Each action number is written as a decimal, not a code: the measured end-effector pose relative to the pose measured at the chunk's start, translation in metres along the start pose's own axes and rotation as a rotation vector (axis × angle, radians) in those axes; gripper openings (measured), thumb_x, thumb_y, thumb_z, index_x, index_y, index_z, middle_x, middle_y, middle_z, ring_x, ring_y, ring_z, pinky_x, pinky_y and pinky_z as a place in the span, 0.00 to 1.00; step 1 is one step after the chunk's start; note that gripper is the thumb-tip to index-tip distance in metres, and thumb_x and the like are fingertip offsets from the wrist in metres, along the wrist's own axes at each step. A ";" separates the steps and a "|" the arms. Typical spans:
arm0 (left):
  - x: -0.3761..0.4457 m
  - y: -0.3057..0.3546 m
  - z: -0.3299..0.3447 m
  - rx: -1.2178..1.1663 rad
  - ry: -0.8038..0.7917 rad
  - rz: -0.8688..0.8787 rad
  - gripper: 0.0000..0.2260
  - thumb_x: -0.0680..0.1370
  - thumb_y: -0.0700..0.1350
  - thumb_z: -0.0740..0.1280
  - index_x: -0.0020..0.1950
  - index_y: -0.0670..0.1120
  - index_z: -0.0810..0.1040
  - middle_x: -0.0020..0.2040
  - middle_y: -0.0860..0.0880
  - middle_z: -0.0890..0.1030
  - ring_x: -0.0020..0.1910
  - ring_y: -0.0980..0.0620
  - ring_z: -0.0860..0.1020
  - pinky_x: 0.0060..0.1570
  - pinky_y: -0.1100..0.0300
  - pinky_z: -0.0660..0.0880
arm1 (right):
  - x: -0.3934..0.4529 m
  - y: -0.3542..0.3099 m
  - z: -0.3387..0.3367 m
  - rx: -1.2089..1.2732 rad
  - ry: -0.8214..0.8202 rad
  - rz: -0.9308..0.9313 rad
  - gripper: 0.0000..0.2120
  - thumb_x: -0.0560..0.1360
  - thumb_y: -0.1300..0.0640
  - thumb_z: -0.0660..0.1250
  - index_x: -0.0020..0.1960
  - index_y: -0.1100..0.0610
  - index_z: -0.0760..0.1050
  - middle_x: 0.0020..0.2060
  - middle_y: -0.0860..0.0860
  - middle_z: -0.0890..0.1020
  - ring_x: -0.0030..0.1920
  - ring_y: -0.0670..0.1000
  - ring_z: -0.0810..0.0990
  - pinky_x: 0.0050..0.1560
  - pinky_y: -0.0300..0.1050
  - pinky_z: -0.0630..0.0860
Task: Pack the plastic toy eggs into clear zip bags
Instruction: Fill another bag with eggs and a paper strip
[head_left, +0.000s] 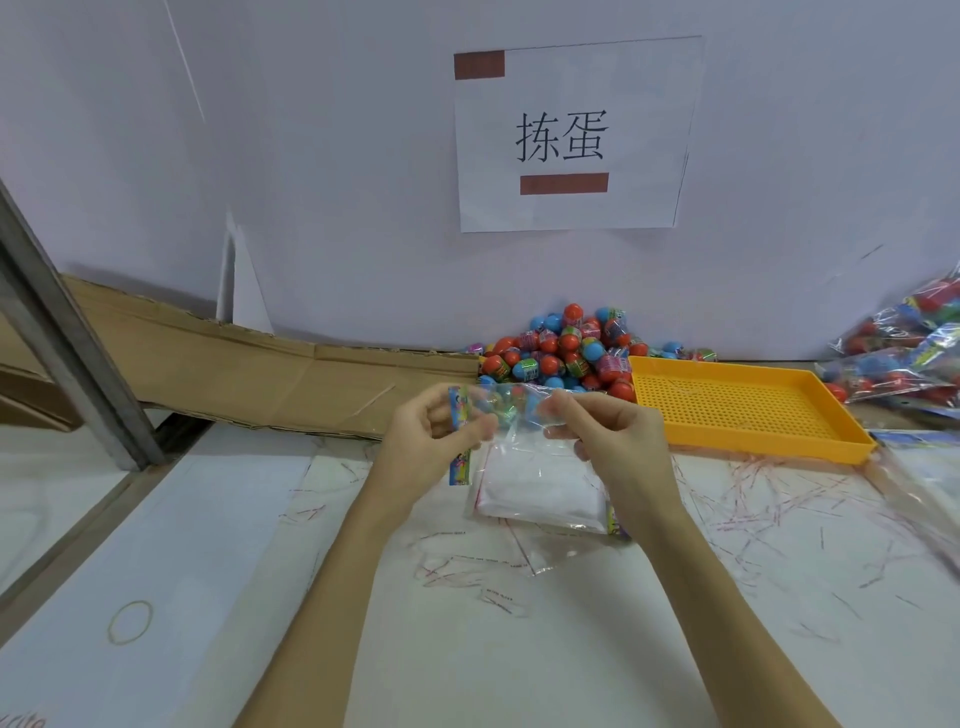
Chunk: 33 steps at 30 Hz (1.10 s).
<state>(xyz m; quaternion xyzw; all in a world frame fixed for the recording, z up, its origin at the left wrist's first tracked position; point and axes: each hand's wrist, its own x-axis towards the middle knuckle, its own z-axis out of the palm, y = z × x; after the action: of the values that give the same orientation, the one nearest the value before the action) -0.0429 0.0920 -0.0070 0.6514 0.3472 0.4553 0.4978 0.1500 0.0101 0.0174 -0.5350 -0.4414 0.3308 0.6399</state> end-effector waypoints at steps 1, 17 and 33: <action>0.000 0.000 0.000 -0.017 0.022 -0.006 0.09 0.75 0.45 0.77 0.55 0.49 0.85 0.47 0.48 0.88 0.47 0.49 0.86 0.50 0.55 0.84 | 0.000 0.000 0.000 -0.008 -0.016 0.023 0.08 0.77 0.49 0.72 0.47 0.52 0.87 0.42 0.47 0.88 0.43 0.47 0.87 0.37 0.35 0.77; -0.001 -0.001 0.000 0.174 0.047 0.113 0.11 0.76 0.49 0.77 0.45 0.45 0.78 0.38 0.38 0.77 0.35 0.48 0.74 0.37 0.52 0.74 | 0.001 0.007 -0.002 -0.049 -0.331 0.198 0.09 0.75 0.47 0.75 0.50 0.50 0.88 0.47 0.49 0.88 0.51 0.47 0.86 0.54 0.41 0.81; -0.001 0.001 0.001 0.127 0.036 0.010 0.16 0.77 0.62 0.70 0.52 0.50 0.83 0.38 0.48 0.85 0.29 0.51 0.79 0.29 0.59 0.75 | 0.005 0.007 -0.006 0.073 -0.398 0.153 0.16 0.79 0.51 0.71 0.65 0.53 0.81 0.59 0.50 0.86 0.62 0.50 0.83 0.65 0.47 0.77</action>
<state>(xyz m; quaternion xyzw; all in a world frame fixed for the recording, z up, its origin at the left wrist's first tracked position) -0.0424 0.0906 -0.0065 0.6751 0.3810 0.4463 0.4471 0.1573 0.0135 0.0116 -0.4677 -0.5050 0.4932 0.5320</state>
